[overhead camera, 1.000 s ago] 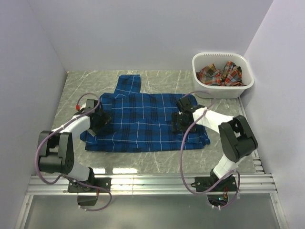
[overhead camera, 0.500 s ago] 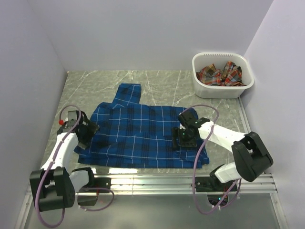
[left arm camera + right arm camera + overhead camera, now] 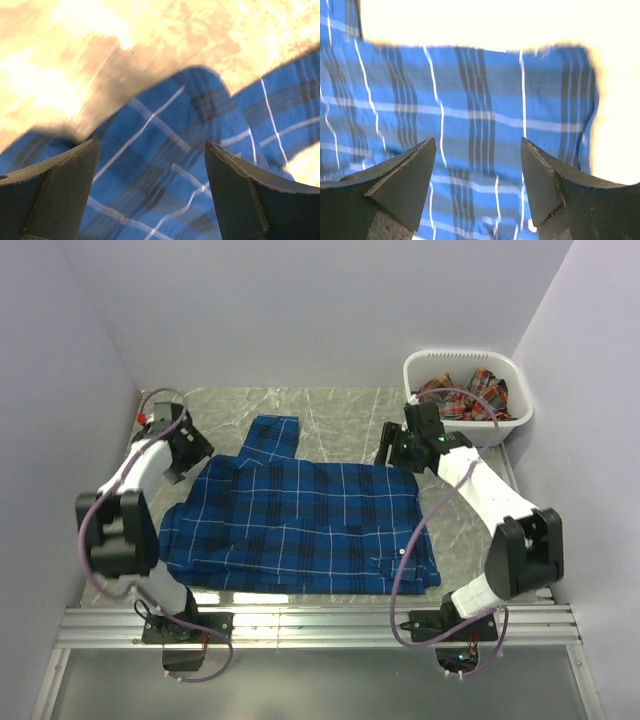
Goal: Fold and stack the long sleeve shirts
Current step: Fold the shirt
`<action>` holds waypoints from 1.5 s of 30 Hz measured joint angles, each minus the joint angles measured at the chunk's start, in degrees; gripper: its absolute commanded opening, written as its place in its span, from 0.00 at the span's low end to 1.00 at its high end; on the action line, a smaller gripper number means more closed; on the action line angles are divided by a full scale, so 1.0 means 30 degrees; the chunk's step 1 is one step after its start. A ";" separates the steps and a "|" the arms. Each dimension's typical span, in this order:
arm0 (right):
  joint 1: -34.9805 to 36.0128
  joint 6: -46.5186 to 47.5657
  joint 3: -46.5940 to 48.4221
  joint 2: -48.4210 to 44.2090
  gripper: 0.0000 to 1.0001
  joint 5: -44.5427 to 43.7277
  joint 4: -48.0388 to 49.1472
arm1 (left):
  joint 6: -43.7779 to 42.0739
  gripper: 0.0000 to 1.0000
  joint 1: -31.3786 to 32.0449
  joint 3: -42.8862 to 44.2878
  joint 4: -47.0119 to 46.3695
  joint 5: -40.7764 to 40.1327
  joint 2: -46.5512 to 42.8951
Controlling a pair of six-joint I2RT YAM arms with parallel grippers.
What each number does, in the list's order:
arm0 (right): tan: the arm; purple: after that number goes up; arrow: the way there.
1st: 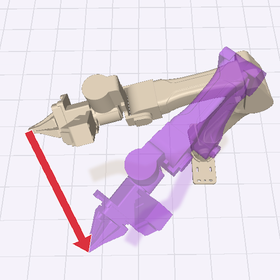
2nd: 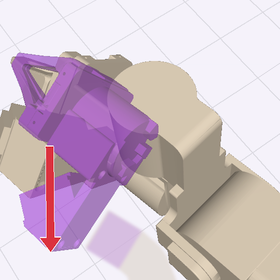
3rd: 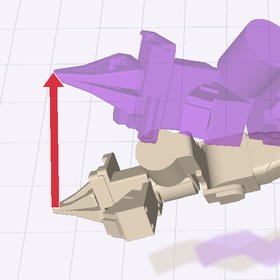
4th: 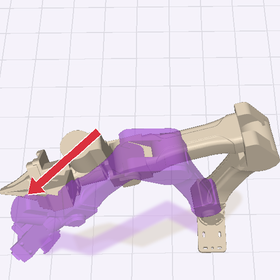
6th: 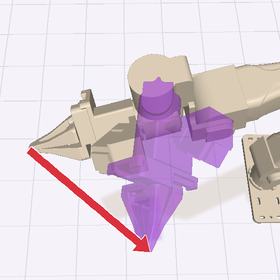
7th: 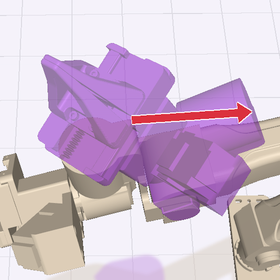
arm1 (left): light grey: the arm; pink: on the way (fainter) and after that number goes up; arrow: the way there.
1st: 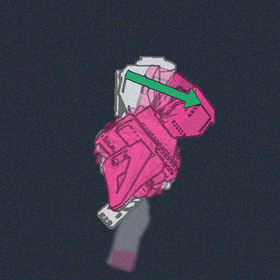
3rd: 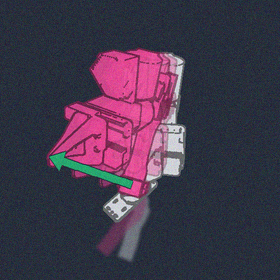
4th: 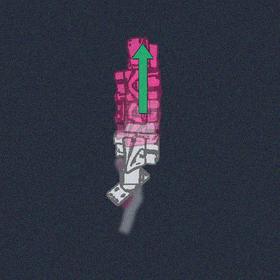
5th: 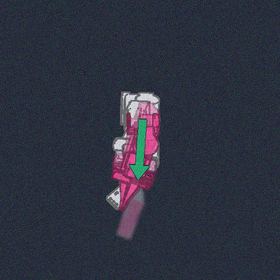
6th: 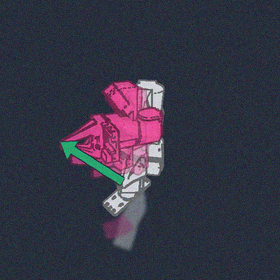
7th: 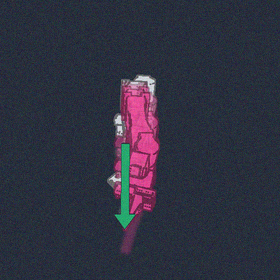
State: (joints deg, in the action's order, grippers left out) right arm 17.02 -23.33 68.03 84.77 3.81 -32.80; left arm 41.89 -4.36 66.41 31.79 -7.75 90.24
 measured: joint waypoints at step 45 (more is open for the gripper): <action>-0.1719 -0.1851 0.3534 0.9034 0.53 -0.5246 0.2062 | -0.0685 0.72 0.0517 0.2368 -0.0168 -0.1807 0.6535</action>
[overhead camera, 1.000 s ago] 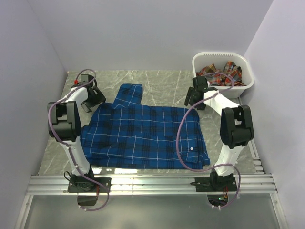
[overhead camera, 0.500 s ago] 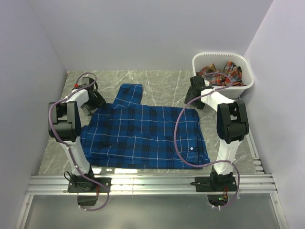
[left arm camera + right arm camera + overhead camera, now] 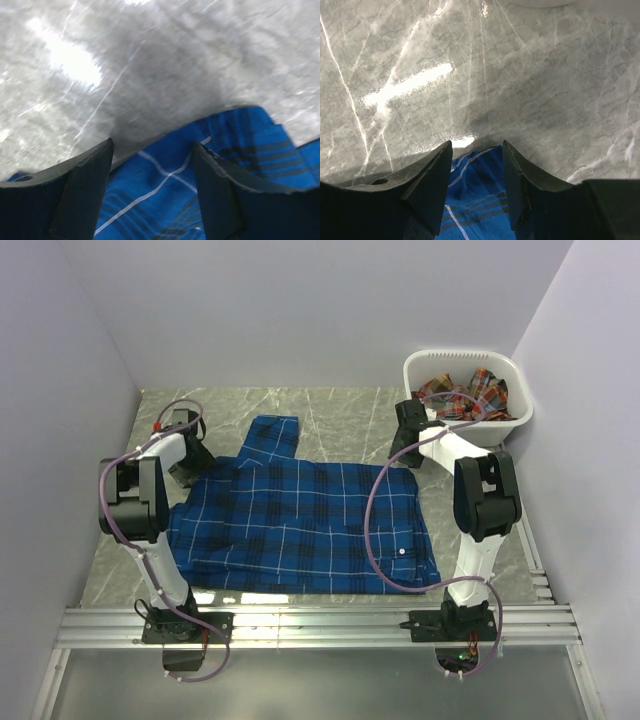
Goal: Fold and stack the long sleeve shirts
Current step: Fold the shirt
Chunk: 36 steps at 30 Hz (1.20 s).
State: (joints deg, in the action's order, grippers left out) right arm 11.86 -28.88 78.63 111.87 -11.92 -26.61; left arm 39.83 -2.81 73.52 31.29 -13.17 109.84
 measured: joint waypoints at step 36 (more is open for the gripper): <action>0.1195 0.1428 0.0153 -0.2535 0.59 0.1508 -0.1450 | -0.0437 0.82 -0.2361 -0.4612 -0.0780 -0.0168 -0.3599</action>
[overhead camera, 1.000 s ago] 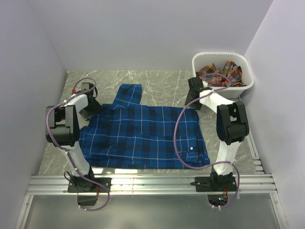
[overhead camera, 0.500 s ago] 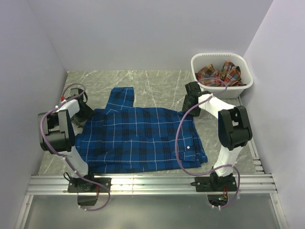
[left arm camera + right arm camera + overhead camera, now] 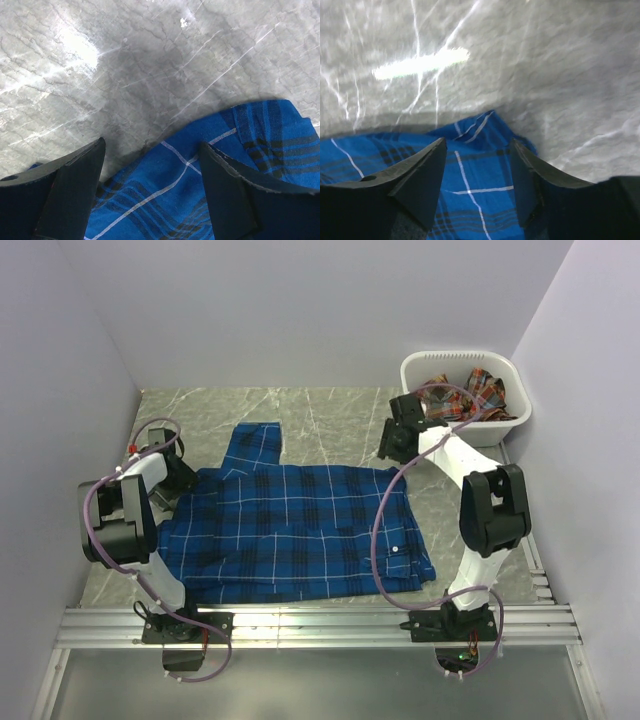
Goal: Fold and stack the long sleeve shirts
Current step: Fold the shirt
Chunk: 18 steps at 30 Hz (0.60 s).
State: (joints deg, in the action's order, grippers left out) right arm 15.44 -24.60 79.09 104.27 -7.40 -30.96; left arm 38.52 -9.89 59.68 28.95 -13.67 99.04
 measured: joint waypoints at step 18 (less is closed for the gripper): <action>0.3497 -0.1377 -0.4932 -0.0342 0.57 0.1180 0.0612 | 0.0051 0.82 0.0168 0.0073 0.0364 -0.0444 0.0109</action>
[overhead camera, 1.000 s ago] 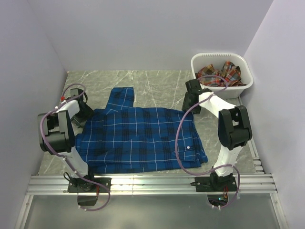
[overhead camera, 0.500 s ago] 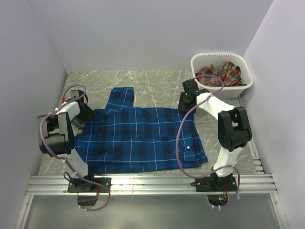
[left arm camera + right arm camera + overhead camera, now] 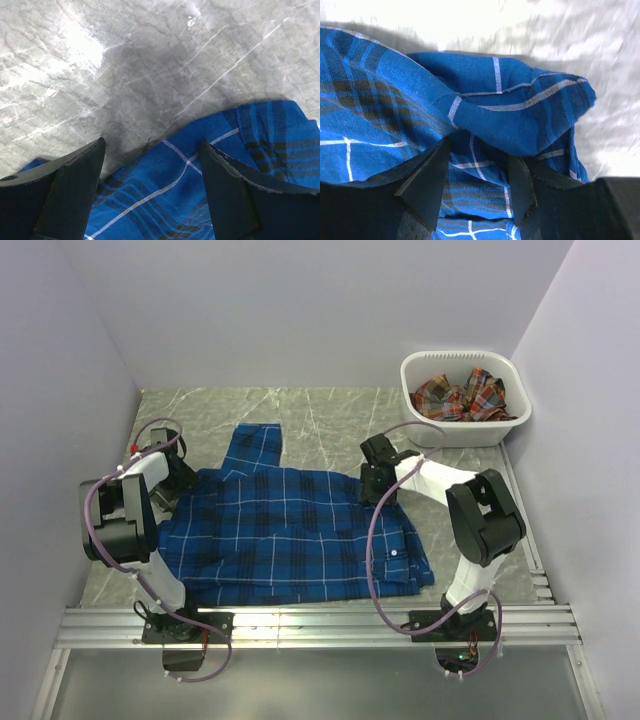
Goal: Fold and stack the long sleeve shirts
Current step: Fold the shirt
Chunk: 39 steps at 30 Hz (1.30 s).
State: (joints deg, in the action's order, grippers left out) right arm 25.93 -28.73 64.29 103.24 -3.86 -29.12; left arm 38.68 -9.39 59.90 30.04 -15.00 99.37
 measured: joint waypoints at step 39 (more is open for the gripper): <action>-0.2528 -0.1989 0.2922 0.2222 0.25 -0.3082 -0.0714 | 0.0044 0.83 0.0036 0.0175 0.0284 -0.0146 0.0080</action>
State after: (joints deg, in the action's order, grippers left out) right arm 18.35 -34.70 73.06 109.91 -13.10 -31.27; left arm 38.81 -9.28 60.42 30.89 -15.44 99.61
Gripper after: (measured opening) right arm 0.409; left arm 0.826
